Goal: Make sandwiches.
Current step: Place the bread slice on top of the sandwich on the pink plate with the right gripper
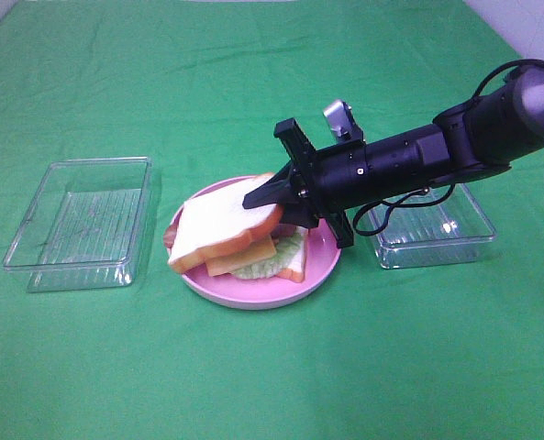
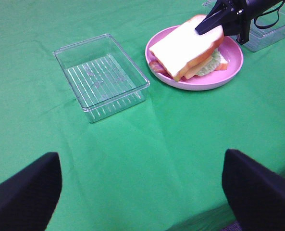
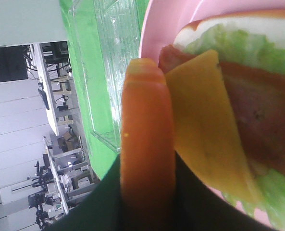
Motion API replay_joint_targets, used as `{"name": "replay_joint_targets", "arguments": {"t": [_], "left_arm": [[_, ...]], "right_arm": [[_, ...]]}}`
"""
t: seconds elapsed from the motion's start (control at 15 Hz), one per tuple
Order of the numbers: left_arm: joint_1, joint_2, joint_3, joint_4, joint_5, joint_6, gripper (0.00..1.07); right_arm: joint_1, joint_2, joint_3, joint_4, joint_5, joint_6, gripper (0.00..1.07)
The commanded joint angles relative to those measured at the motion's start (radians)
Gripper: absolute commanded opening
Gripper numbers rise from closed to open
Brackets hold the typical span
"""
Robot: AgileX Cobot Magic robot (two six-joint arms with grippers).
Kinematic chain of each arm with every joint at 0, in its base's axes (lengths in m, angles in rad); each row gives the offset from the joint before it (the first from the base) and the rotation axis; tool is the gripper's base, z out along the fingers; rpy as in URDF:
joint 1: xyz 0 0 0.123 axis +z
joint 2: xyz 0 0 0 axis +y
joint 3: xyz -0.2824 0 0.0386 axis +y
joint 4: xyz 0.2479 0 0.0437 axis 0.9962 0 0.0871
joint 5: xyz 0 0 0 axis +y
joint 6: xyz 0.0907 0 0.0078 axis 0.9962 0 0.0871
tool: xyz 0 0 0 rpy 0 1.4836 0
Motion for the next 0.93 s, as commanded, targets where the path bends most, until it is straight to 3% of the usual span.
{"name": "replay_joint_targets", "arguments": {"t": [0.07, 0.27, 0.4, 0.87, 0.93], "left_arm": [[-0.001, -0.024, 0.001, 0.002, -0.011, -0.004, 0.86], [-0.001, -0.024, 0.001, 0.002, -0.011, -0.004, 0.86], [-0.001, -0.024, 0.001, 0.002, -0.011, -0.004, 0.86], [-0.001, -0.024, 0.001, 0.002, -0.011, -0.004, 0.86], [-0.001, -0.024, 0.001, 0.002, -0.011, -0.004, 0.86]], "right_arm": [[0.005, -0.002, 0.001, 0.000, -0.012, -0.018, 0.18], [0.004, -0.006, 0.001, -0.031, -0.035, -0.018, 0.56], [0.004, -0.026, 0.001, -0.076, -0.044, -0.018, 0.66], [0.003, -0.181, 0.001, -0.340, -0.228, 0.137, 0.68], [0.003, -0.223, 0.001, -0.505, -0.256, 0.231, 0.68]]}}
